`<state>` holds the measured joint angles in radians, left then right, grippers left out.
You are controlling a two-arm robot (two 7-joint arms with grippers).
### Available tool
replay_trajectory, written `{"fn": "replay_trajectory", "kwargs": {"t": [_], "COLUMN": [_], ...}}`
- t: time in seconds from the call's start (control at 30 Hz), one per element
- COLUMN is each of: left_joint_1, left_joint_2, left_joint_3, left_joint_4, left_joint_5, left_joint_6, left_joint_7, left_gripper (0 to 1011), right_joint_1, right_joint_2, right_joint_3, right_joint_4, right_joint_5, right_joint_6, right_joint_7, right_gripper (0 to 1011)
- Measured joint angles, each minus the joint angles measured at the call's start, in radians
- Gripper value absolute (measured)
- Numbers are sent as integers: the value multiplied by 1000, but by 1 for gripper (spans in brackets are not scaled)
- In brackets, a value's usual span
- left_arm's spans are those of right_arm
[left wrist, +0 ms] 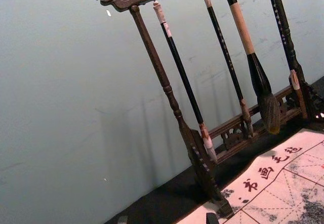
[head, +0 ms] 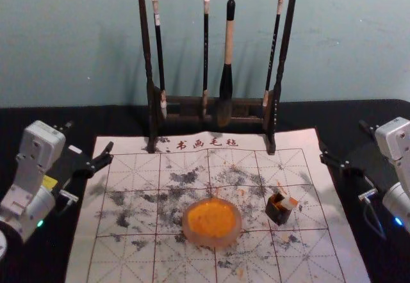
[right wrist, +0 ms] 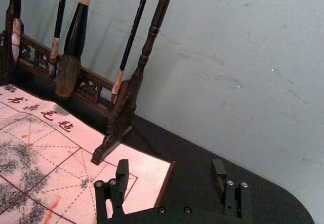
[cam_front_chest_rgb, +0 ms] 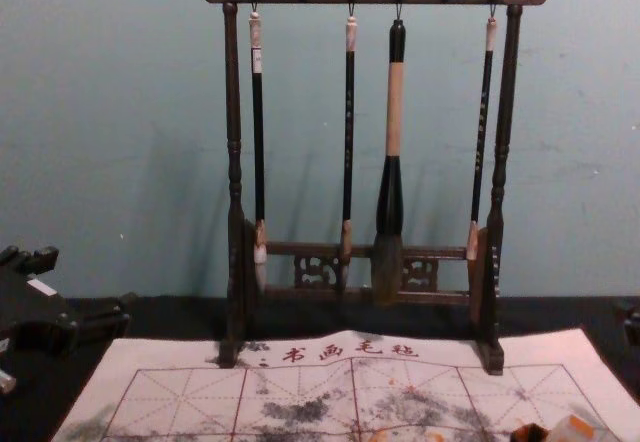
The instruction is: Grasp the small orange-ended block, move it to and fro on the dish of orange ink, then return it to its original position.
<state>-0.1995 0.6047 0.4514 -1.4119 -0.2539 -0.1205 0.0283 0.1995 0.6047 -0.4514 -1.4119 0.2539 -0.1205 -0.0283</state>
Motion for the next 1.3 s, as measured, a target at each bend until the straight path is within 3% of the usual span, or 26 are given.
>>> {"fn": "replay_trajectory", "kwargs": {"t": [1.3], "left_joint_1": [0], "left_joint_2": [0], "left_joint_3": [0], "left_joint_4": [0], "left_joint_5": [0], "left_joint_6": [0], "left_joint_7": [0], "left_gripper": [1001], "right_joint_1": [0], "right_joint_2": [0], "right_joint_3": [0], "right_joint_4": [0], "right_joint_5": [0], "right_joint_6": [0], "right_joint_7": [0], "right_gripper": [1003]}}
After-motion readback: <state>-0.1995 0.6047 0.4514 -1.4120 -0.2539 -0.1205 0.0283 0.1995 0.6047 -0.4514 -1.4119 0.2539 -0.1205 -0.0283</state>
